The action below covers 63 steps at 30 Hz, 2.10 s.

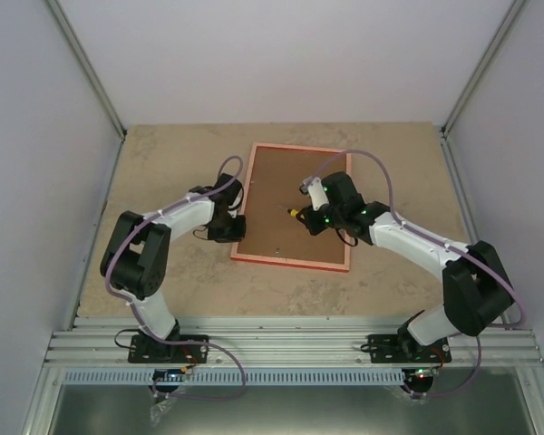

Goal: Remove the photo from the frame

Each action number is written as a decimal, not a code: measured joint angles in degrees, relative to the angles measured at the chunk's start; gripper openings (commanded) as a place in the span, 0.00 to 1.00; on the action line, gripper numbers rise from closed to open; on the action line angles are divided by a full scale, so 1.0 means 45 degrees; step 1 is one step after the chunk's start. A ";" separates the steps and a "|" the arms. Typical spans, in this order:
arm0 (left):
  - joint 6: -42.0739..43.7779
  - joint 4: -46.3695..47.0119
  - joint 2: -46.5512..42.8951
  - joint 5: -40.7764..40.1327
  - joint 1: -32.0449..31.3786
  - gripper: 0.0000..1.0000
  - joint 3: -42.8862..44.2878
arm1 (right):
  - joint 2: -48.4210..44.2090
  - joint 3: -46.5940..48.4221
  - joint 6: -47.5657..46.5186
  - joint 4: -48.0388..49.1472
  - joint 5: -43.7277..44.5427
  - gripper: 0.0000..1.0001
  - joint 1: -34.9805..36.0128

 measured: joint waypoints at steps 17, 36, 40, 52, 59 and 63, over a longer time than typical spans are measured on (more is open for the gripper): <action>-0.2025 0.1156 -0.1268 0.1020 -0.0583 0.23 -0.1928 | 0.1957 0.0510 -0.0296 0.0330 -0.1365 0.00 0.1545; -0.2050 0.1190 -0.1452 0.1141 -0.0597 0.21 -0.2157 | 0.3084 0.1093 -0.0330 0.0670 -0.1875 0.00 0.1982; -0.2011 0.1185 -0.1452 0.1156 -0.0593 0.20 -0.2157 | 0.3225 0.1093 -0.0325 0.0665 -0.1899 0.00 0.1982; -0.1996 0.1185 -0.1452 0.1180 -0.0593 0.20 -0.2157 | 0.3424 0.1209 -0.0243 0.0724 -0.1831 0.01 0.2123; -0.1991 0.1200 -0.1452 0.1195 -0.0593 0.19 -0.2181 | 0.3439 0.1287 -0.0087 0.0753 -0.1511 0.00 0.2181; -0.1991 0.1224 -0.1457 0.1209 -0.0593 0.19 -0.2200 | 0.3439 0.1321 0.0039 0.0738 -0.1365 0.00 0.2210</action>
